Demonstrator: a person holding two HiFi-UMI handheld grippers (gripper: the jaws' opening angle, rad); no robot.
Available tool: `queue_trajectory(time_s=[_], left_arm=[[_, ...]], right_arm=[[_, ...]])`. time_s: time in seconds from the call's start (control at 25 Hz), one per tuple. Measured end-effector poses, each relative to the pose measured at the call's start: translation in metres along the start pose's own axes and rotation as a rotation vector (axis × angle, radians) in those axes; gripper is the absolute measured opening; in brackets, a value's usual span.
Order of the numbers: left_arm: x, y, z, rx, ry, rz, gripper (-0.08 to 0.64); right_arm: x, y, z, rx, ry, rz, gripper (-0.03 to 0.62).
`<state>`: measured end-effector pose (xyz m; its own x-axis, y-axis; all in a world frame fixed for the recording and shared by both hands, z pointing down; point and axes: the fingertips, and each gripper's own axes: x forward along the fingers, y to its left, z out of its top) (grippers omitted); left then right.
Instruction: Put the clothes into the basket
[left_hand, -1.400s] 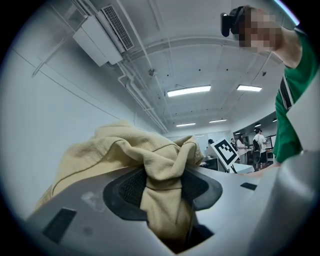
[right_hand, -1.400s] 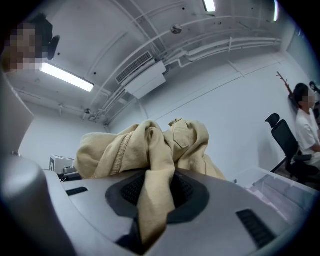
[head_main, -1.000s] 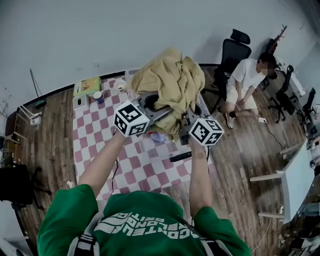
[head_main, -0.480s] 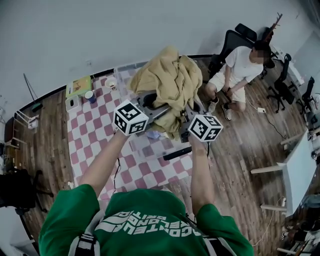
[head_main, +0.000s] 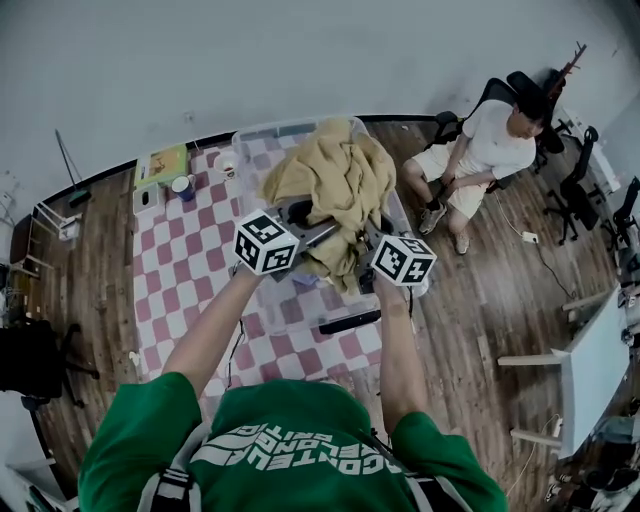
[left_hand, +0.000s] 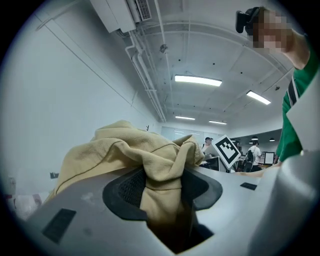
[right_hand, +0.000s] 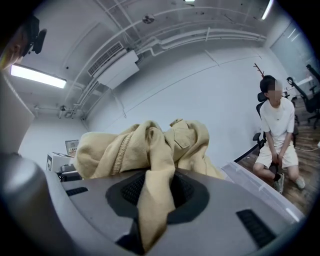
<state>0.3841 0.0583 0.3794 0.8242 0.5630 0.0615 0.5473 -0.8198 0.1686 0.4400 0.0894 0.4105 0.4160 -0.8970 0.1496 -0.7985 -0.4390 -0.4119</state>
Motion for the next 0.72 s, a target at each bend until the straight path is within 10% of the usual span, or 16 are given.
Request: queue_trajectory(time_s=[0.72], left_arm=[[0.036,0.072,-0.117,-0.291,0.132,0.132,0.184]], right_arm=[[0.064,-0.084,-0.103,0.087,0.314,-0.027,0.08]])
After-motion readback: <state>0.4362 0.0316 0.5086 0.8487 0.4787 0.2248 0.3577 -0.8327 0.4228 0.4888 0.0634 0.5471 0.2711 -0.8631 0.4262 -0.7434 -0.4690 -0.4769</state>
